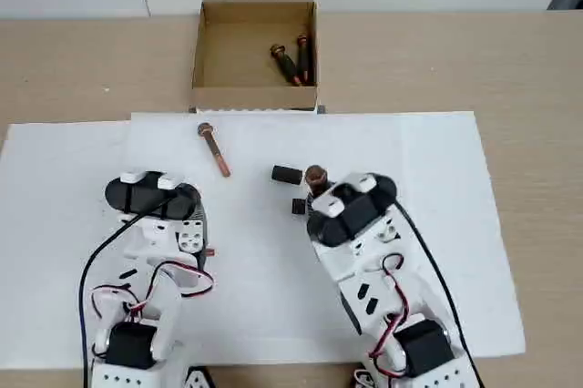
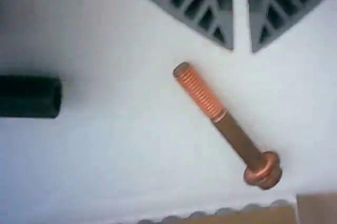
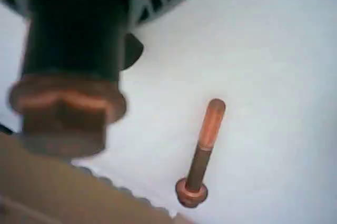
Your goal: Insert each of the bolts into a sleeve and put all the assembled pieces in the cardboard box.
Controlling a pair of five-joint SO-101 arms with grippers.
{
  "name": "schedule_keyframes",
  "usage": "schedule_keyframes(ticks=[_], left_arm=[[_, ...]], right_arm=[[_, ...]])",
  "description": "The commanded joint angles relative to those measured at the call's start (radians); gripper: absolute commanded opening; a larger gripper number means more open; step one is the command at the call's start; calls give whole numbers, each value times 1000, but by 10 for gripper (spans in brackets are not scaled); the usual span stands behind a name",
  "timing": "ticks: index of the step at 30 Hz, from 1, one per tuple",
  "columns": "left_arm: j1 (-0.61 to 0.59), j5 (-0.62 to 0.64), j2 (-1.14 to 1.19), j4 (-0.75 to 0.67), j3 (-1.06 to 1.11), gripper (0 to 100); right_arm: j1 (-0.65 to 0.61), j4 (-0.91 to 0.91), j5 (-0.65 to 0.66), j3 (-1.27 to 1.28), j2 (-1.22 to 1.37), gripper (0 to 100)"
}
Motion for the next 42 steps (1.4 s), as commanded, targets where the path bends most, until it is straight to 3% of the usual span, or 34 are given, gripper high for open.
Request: schedule_keyframes(ticks=[1, 12, 23, 33, 42], left_arm=[[-23, -8, -9, 5, 36, 6], [-26, -8, -9, 5, 59, 6], [-26, -8, -9, 32, 59, 6], [-26, -6, -11, 32, 59, 6], [-26, -6, -11, 32, 59, 6]], right_arm=[[7, -77, 3, -183, 194, 2], [120, -334, 3, -776, 1076, 2], [137, -360, 8, -1488, 1793, 2], [90, -360, 8, -1906, 2201, 3], [64, -351, 9, -2022, 2359, 4]])
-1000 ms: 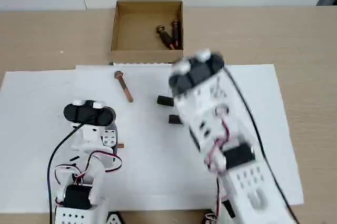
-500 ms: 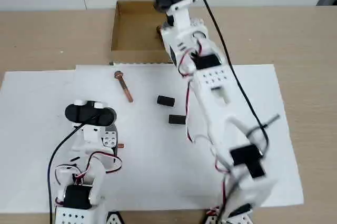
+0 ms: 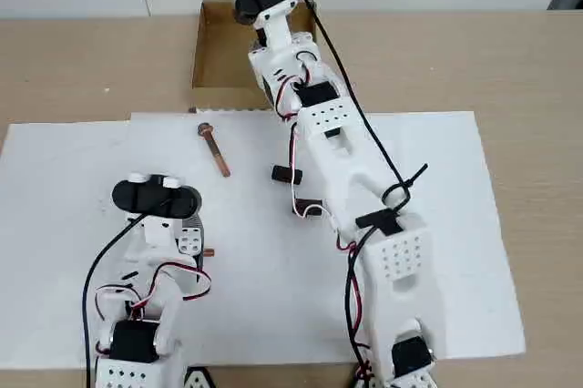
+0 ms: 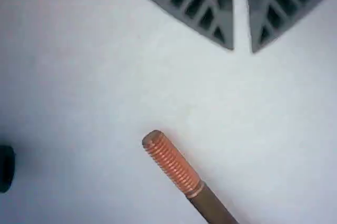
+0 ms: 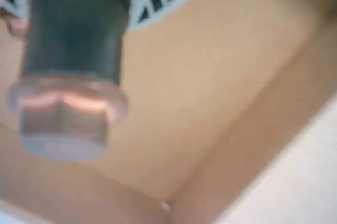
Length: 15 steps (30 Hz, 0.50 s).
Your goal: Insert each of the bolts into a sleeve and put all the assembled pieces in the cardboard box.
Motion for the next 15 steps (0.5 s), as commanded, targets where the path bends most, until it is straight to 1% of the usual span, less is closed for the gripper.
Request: schedule_keyframes(ticks=[1, 4, 5, 9, 10, 12, 15], left_arm=[[0, 2, -11, 5, -5, 6], [0, 2, -11, 5, -5, 6], [0, 2, -11, 5, -5, 6], [0, 2, -11, 5, -5, 6], [0, 2, -11, 5, -5, 6], [0, 2, -11, 5, -5, 6], [0, 2, -11, 5, -5, 6]], right_arm=[[-12, -19, 9, -86, -15, 4], [-10, -19, 9, -86, -12, 14], [-8, -18, 9, -86, -12, 35], [-10, 42, 9, -86, -13, 176], [-10, 51, 9, -86, -15, 190], [-8, 56, 9, -87, -18, 180], [-5, 51, 9, -91, -21, 125]])
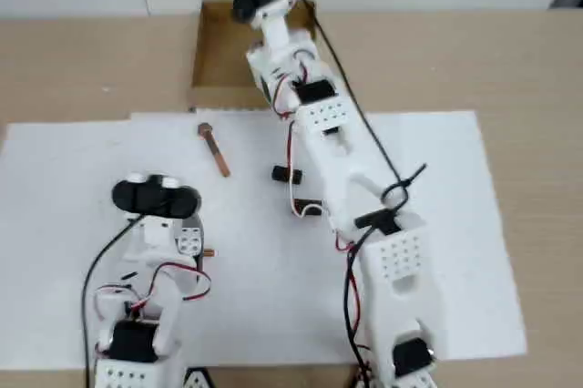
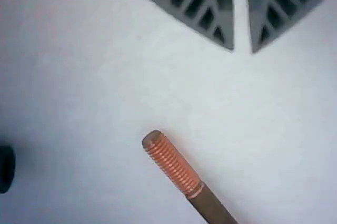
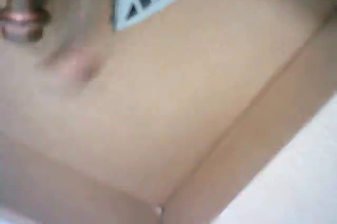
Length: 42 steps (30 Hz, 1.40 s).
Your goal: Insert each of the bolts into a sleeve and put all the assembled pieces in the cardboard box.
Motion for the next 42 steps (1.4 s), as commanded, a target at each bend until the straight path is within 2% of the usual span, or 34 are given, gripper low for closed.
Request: schedule_keyframes(ticks=[1, 4, 9, 23, 32, 34, 39, 42], left_arm=[[0, 2, -11, 5, -5, 6], [0, 2, -11, 5, -5, 6], [0, 2, -11, 5, -5, 6], [0, 2, -11, 5, -5, 6], [0, 2, -11, 5, -5, 6], [0, 2, -11, 5, -5, 6], [0, 2, -11, 5, -5, 6], [0, 2, -11, 5, -5, 6]], right_arm=[[2, 5, 9, -55, -41, 102], [1, 36, 9, -55, -77, 4], [-4, 206, 51, -55, -131, 2], [-2, 737, 49, -55, -332, 3], [-21, 1070, 57, -55, -357, 7], [-21, 1109, 114, -55, -355, 7], [-30, 1199, 365, -52, -323, 6], [-35, 1216, 443, -52, -292, 8]])
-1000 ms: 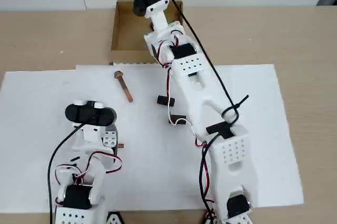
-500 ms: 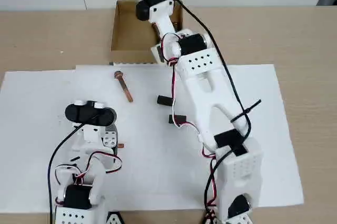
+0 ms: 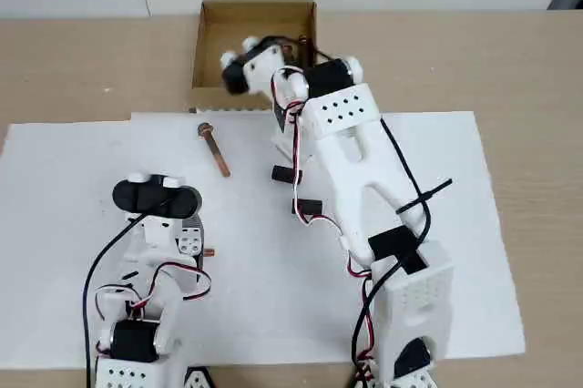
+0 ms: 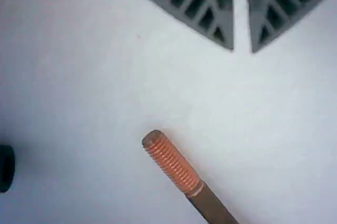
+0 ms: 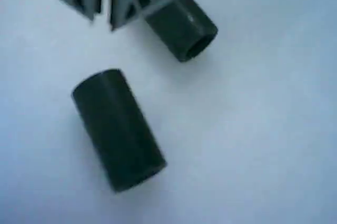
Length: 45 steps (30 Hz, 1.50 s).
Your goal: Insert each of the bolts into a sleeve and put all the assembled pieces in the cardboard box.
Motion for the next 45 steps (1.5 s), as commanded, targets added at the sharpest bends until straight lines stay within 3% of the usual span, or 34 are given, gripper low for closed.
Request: schedule_keyframes(ticks=[1, 4, 9, 13, 35, 41, 45], left_arm=[[0, 2, -11, 5, -5, 6], [0, 2, -11, 5, -5, 6], [0, 2, -11, 5, -5, 6], [0, 2, -11, 5, -5, 6], [0, 2, -11, 6, -5, 6], [0, 2, -11, 6, -5, 6], [0, 2, -11, 6, -5, 6]], right_arm=[[-5, 16, 98, -44, 4, 9], [-7, 15, 141, -44, 30, 28], [-7, 22, 193, -44, 73, 145], [-22, 13, 224, -44, 111, 157], [-58, -119, 261, -49, 325, 153], [-58, -122, 253, -49, 372, 2], [-58, -113, 250, -49, 343, 9]])
